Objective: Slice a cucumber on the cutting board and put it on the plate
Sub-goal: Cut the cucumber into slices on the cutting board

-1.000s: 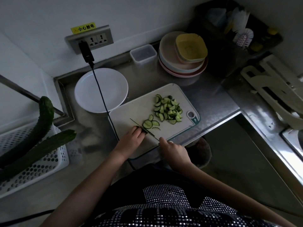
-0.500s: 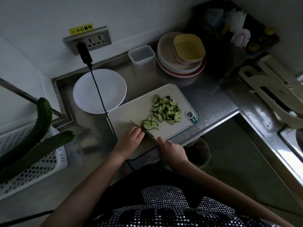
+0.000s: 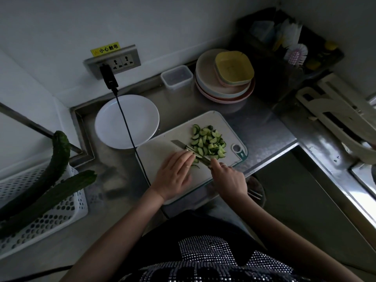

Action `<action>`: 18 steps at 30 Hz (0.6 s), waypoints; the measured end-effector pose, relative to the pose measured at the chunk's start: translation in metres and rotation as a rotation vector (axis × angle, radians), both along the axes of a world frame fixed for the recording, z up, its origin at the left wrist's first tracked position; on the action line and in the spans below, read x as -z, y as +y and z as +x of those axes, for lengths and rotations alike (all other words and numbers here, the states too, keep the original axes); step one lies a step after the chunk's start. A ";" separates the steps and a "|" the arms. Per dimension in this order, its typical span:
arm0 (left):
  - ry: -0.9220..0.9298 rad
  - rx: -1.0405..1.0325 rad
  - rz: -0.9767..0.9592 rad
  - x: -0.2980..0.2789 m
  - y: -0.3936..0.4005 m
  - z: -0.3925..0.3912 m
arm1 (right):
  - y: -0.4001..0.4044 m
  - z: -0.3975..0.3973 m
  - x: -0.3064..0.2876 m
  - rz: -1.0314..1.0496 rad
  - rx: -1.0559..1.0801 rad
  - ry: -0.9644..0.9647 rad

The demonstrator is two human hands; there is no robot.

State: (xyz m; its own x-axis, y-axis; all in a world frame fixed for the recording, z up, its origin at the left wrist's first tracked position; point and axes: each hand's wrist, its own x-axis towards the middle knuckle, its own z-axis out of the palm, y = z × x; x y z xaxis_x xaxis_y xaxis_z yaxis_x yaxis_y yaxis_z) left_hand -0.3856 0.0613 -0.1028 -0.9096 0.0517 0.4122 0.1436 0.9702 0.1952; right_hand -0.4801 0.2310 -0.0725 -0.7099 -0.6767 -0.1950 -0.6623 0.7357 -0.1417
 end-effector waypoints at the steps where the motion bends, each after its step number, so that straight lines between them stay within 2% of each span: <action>1: -0.032 0.025 -0.029 -0.002 0.000 -0.002 | 0.001 -0.001 0.000 0.016 -0.004 0.007; 6: -0.191 0.038 -0.026 -0.003 0.002 -0.007 | 0.007 -0.005 -0.002 0.089 -0.046 0.039; 11: -0.293 0.059 0.101 -0.011 0.007 -0.026 | 0.015 -0.010 -0.004 0.132 -0.072 0.047; 14: -0.448 0.050 0.114 -0.020 0.011 -0.040 | 0.020 -0.013 -0.006 0.148 -0.075 0.051; 18: -0.742 0.021 0.079 -0.029 0.014 -0.062 | 0.021 -0.016 -0.008 0.157 -0.099 0.045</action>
State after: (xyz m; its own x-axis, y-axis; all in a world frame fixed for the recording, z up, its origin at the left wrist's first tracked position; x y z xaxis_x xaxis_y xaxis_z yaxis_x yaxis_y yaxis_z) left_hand -0.4473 0.0754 -0.0735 -0.9496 0.0675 -0.3062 -0.0348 0.9478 0.3169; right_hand -0.4956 0.2518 -0.0647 -0.6516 -0.7077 -0.2730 -0.7359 0.6771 0.0015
